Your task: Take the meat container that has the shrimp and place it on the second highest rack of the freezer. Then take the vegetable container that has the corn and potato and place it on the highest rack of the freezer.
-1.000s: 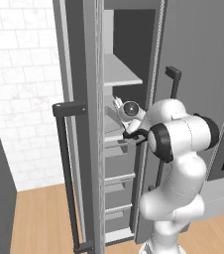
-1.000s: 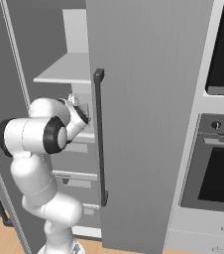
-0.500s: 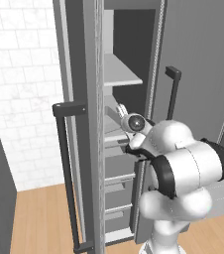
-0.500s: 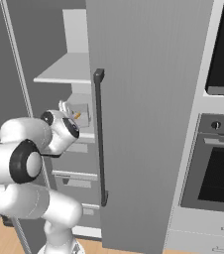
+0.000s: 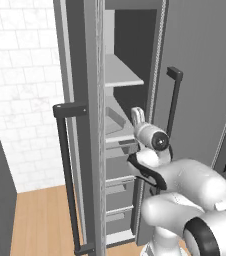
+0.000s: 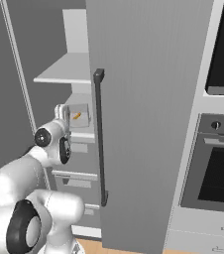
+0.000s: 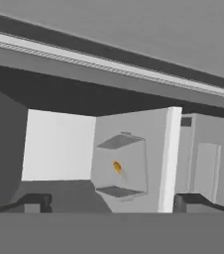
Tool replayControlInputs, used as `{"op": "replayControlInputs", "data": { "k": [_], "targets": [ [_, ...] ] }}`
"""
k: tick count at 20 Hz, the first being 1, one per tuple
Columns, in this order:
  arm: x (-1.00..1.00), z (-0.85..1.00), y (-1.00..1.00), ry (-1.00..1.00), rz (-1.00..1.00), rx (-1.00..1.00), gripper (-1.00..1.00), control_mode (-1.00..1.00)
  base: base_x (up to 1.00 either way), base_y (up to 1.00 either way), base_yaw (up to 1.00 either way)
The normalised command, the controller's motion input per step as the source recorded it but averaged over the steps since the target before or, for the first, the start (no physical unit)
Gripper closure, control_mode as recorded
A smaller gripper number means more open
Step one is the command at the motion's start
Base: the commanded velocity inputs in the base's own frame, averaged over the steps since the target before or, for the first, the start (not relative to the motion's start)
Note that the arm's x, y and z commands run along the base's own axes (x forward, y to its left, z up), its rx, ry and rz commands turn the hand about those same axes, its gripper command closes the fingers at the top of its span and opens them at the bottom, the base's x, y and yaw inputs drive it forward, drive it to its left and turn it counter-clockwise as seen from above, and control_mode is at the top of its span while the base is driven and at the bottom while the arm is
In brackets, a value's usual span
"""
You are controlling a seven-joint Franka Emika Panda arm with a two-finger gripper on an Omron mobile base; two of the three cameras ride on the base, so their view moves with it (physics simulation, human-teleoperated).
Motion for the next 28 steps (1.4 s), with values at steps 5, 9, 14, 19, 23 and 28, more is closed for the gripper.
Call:
{"op": "replayControlInputs", "data": {
  "k": [5, 9, 14, 19, 23, 28],
  "targets": [
    [-0.66, 1.00, -0.28, 0.18, 0.09, 0.18, -1.00, -1.00, 0.00, 0.00, 0.00],
    [-0.90, 0.91, -0.03, 0.38, 0.08, -0.05, -1.00, -1.00, 0.00, 0.00, 0.00],
    [-0.99, 0.13, 0.01, 0.24, 0.15, -0.19, -1.00, -1.00, 0.00, 0.00, 0.00],
    [-0.77, -0.19, 0.02, 0.04, 0.05, -0.12, -1.00, -1.00, 0.00, 0.00, 0.00],
    [-0.89, -0.31, 0.00, 0.00, 0.00, -0.04, -1.00, -1.00, 0.00, 0.00, 0.00],
    [-0.18, -0.10, -0.02, -0.01, 0.00, 0.00, -1.00, 1.00, -0.26, -0.54, -0.05]
  ]
}}
